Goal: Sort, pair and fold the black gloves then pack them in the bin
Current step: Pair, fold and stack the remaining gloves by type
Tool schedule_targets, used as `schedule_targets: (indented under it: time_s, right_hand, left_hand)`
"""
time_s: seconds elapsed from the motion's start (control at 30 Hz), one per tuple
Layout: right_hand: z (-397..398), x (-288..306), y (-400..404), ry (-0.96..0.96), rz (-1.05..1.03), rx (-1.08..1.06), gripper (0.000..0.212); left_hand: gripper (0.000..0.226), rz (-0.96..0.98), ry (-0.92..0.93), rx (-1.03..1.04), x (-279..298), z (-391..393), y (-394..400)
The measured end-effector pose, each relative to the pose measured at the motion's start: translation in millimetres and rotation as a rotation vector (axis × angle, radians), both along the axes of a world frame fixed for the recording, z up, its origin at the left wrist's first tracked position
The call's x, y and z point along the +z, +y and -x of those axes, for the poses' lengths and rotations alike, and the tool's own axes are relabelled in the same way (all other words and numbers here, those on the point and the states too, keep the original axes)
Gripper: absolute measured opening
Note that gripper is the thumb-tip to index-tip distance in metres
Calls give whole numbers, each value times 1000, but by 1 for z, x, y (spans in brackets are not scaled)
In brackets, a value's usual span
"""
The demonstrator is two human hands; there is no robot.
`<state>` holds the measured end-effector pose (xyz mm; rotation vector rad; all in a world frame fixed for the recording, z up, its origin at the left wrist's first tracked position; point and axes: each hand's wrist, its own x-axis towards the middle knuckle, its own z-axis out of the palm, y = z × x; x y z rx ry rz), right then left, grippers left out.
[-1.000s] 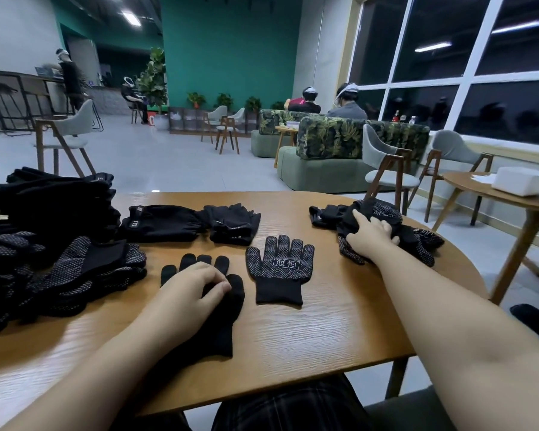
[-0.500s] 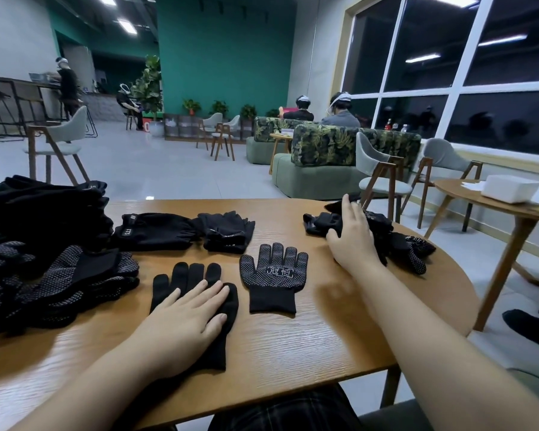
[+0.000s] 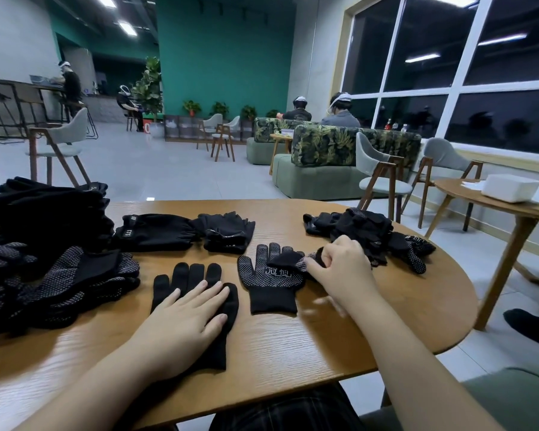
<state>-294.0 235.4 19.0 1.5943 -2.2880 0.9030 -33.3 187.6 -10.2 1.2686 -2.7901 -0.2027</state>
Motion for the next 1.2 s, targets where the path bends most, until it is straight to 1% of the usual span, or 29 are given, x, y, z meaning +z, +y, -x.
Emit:
schedule_targets:
  time_s: [0.1, 0.13, 0.2, 0.23, 0.3, 0.33, 0.43, 0.47, 0.5, 0.57, 0.6, 0.67, 0.7, 0.77, 0.8, 0.87, 0.97, 1.07, 1.13, 1.2]
  right_hand:
    - [-10, 1, -2, 93, -30, 37, 16]
    - [-13, 1, -2, 110, -61, 68, 20]
    - [-18, -1, -4, 110, -182, 111, 41]
    - [-20, -3, -6, 114, -236, 110, 43]
    - [-21, -6, -9, 110, -297, 79, 38]
    - [-20, -7, -10, 119, -325, 49, 40]
    - [-17, -6, -12, 152, -425, -7, 55]
    - [-17, -4, -10, 151, -436, -6, 54]
    - [-17, -3, -9, 143, -429, 0, 48]
    - [-16, -2, -9, 142, -369, 10, 31]
    - [-16, -2, -8, 153, -333, 1, 27]
    - [-15, -2, -6, 176, -245, -28, 26]
    - [-14, -1, -5, 168, -194, -37, 26]
    - [-14, 2, 0, 99, -98, -45, 24]
    - [-14, 5, 4, 74, -58, -45, 23]
    - [-15, 10, 10, 71, -11, -38, 20]
    - [-18, 16, 19, 55, 40, -20, 19]
    - [-18, 17, 25, 11, 134, 12, 19]
    - [-18, 15, 28, -53, 207, 91, 17]
    - [-17, 12, 30, -75, 276, 168, 15]
  left_hand:
    - [52, 0, -4, 0, 1, 1, 1]
    - [52, -1, -5, 0, 2, 1, 2]
    - [52, -4, -10, -2, 3, 0, 2]
    - [52, -5, -13, -2, 3, 0, 2]
    - [54, -1, -15, -5, 3, 0, 2]
    - [53, -1, -13, -6, 3, 0, 2]
    - [52, -2, 5, -5, 1, 0, 1]
    - [52, -2, 8, -7, 1, 0, 2]
    - [52, -3, 7, -7, 1, 0, 1]
    - [53, -1, 3, -2, 1, 0, 1]
    - [53, -1, 2, 1, 1, 0, 1]
    - [56, -2, -4, -2, 1, 1, 2]
    - [64, -4, -3, -7, 1, 1, 2]
    - [86, -2, 10, -21, 2, 1, 3]
    - [91, -3, 14, -19, 2, 1, 3]
    - [93, 2, 32, -14, 1, 0, 3]
    - [89, 3, 45, -19, 0, -1, 3]
    - [80, -12, 40, -27, 1, -1, 2]
    - [68, -10, 32, -33, 2, -1, 3]
    - [50, -19, 25, -34, 4, -1, 5]
